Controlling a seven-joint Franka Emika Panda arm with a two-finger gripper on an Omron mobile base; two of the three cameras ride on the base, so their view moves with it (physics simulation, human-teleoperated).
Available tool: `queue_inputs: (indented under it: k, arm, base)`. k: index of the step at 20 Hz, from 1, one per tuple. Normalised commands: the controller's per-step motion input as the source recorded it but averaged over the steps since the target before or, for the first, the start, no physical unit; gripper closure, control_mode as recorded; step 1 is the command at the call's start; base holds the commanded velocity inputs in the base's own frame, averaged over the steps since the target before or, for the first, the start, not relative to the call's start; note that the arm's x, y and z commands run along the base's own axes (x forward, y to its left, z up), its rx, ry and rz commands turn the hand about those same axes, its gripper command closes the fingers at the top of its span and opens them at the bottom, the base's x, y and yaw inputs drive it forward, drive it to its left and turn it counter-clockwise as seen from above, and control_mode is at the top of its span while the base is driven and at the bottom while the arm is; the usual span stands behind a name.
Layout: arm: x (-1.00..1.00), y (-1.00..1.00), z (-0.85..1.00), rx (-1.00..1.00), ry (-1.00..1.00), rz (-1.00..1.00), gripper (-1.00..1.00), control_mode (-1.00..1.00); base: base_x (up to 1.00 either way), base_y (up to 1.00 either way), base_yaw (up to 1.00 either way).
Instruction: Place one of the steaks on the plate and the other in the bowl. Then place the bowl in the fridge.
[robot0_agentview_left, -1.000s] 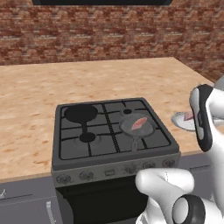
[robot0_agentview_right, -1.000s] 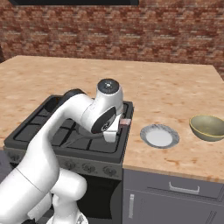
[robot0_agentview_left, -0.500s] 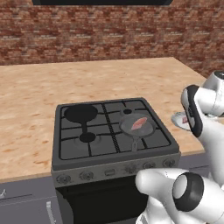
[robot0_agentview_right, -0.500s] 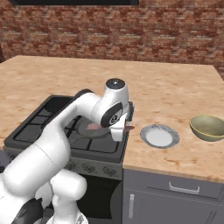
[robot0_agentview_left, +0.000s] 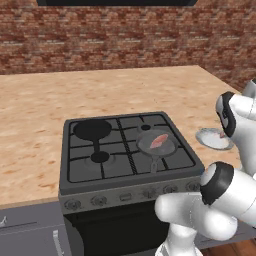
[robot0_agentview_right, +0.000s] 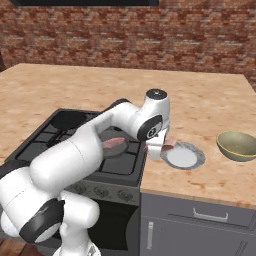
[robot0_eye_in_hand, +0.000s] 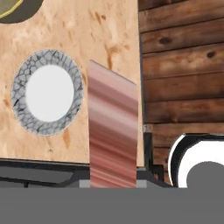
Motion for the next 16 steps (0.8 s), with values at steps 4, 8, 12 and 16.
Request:
queue_inputs:
  k: [4, 8, 12, 16]
  arm:
    - [0.35, -0.13, -0.28, 0.0, 0.0, -0.03, 1.0, -1.0]
    - [0.34, -0.19, -0.34, 0.0, 0.0, 0.0, 1.0, -1.0]
    - [0.35, -0.28, -0.37, 0.0, 0.02, 0.0, 1.0, -1.0]
    - [0.33, -0.31, -0.34, 0.01, 0.03, 0.0, 1.0, -1.0]
  base:
    - [0.0, 0.0, 0.0]
    - [0.0, 0.0, 0.0]
    - [0.0, 0.0, 0.0]
    - [0.0, 0.0, 0.0]
